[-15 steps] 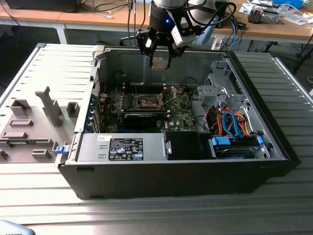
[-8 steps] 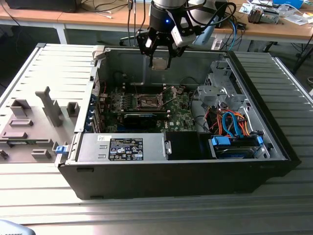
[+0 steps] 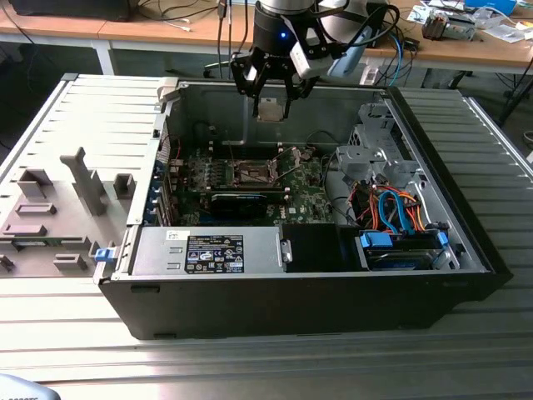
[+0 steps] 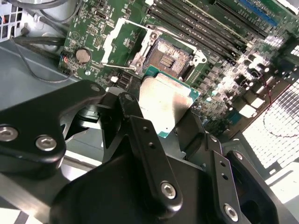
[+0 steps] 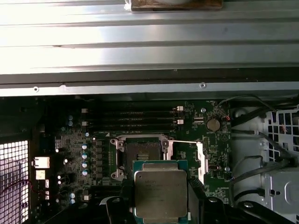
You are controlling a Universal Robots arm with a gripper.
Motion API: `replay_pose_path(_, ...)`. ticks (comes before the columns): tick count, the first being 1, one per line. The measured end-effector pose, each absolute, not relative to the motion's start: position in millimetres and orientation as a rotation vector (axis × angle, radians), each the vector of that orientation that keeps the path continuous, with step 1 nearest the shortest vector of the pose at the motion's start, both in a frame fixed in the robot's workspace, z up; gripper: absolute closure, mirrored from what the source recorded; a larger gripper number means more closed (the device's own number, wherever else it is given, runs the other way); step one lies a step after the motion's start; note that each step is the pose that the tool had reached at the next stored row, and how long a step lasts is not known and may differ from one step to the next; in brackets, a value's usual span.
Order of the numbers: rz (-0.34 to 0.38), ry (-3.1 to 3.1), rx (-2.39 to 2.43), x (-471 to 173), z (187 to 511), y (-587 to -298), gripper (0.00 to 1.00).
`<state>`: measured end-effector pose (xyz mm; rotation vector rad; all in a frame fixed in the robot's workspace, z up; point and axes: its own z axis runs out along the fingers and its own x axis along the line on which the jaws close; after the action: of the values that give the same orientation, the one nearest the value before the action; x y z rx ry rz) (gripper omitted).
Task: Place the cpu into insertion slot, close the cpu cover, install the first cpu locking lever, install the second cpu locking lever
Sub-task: 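Place the cpu into insertion slot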
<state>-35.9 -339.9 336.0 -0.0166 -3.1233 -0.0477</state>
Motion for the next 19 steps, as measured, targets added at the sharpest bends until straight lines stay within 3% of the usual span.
replay_pose_path(19, -0.047, -3.123, 0.011, -37.4, 334.5, -339.9, 0.45)
